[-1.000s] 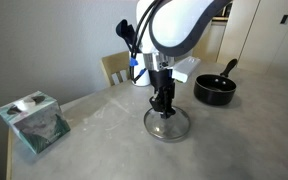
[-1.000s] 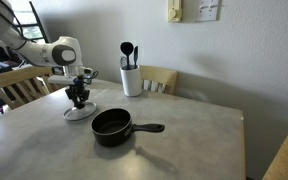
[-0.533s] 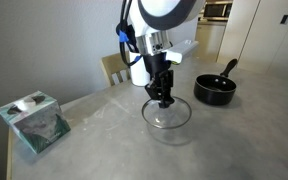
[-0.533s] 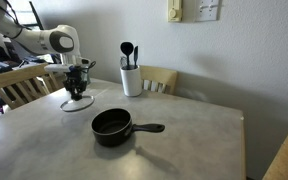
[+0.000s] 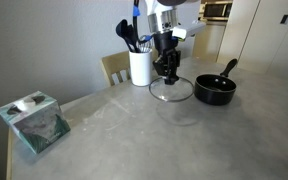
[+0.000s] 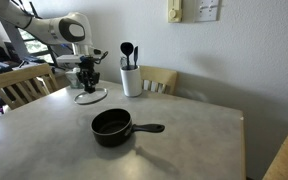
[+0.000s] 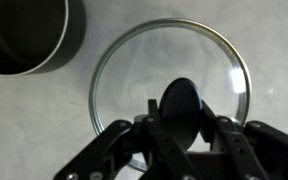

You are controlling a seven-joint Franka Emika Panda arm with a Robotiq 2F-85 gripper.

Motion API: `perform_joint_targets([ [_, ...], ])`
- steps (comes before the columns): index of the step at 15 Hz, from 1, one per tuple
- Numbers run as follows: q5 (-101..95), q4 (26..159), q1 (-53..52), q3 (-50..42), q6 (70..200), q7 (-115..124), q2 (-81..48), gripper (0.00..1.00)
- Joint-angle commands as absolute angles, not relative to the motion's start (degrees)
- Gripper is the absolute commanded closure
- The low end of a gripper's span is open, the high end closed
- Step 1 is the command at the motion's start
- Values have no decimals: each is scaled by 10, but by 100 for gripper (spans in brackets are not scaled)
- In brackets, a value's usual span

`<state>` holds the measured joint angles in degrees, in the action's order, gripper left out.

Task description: Pick the lid on the table and put it on the pot

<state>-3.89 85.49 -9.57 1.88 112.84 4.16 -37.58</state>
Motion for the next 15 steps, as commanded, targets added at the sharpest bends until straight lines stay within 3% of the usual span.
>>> perform_joint_targets([
  [1, -42, 856, -66, 7, 1117, 30, -357, 85],
  [4, -34, 847, -30, 1, 1103, -11, -353, 85],
  [5, -35, 923, -60, 15, 1111, 24, -293, 85],
  [7, -40, 940, -51, 21, 1099, -14, -273, 85],
  [14, -123, 926, 56, 25, 1118, -324, -312, 85],
  [15, -118, 991, 49, 18, 1148, -354, -266, 85],
])
